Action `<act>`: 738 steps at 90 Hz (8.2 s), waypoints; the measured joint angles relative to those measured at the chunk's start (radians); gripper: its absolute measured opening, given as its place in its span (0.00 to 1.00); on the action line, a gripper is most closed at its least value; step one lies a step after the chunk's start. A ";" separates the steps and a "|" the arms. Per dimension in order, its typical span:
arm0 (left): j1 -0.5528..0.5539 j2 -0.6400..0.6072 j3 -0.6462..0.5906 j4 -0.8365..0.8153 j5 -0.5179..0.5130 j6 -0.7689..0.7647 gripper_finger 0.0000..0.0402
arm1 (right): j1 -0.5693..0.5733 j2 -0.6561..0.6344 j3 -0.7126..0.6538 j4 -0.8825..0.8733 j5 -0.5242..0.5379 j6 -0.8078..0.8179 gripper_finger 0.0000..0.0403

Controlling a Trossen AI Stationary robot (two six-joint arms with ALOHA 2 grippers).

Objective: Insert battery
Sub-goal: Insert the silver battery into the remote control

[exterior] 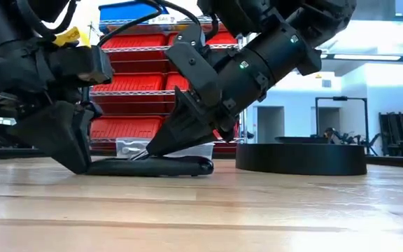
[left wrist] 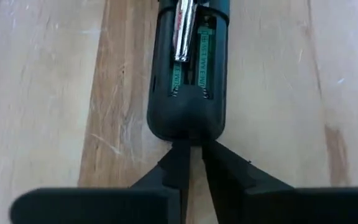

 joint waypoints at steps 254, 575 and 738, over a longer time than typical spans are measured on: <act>0.002 0.002 0.027 0.004 -0.002 -0.011 0.07 | -0.111 -0.196 0.165 -0.591 -0.150 -0.205 0.26; 0.038 0.004 0.024 0.047 -0.002 0.014 0.01 | -0.091 -0.029 0.105 -0.281 -0.167 -0.240 0.00; 0.041 0.002 0.025 0.050 -0.001 0.003 0.01 | -0.091 -0.015 0.179 -0.283 -0.236 -0.187 0.00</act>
